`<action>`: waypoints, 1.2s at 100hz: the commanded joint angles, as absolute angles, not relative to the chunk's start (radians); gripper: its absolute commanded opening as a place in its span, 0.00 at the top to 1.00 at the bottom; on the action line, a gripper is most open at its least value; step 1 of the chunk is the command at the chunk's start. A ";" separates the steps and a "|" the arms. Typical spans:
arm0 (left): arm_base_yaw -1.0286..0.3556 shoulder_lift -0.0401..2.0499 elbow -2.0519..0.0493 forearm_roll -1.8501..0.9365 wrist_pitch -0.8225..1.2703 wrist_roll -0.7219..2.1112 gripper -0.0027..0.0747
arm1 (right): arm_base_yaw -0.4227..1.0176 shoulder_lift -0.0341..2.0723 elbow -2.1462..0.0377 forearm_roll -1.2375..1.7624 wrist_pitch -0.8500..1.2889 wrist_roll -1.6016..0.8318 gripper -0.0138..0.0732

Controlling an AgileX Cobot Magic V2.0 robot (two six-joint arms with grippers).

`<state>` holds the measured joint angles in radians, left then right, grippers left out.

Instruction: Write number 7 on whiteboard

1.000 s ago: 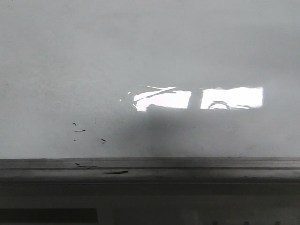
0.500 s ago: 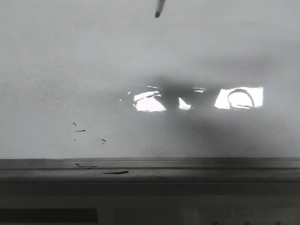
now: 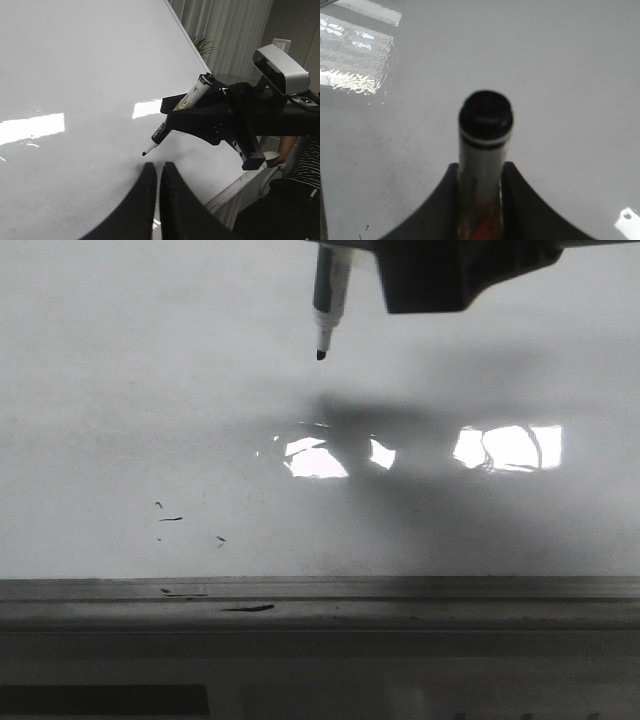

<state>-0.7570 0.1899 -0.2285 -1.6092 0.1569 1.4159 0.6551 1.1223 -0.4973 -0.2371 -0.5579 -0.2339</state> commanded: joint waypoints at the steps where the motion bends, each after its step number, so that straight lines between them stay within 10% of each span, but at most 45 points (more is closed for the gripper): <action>1: -0.757 0.198 -0.255 -1.627 0.166 1.406 0.99 | 0.648 1.121 -0.527 -0.198 -0.646 -0.255 0.88; 120: -0.757 0.198 -0.255 -1.627 0.166 1.406 0.99 | 0.639 1.016 -0.523 -0.110 0.051 -0.235 0.89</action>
<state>-0.7570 0.1899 -0.2285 -1.6092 0.1583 1.4159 0.6052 1.0121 -0.5145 -0.1472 -0.1307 -0.2256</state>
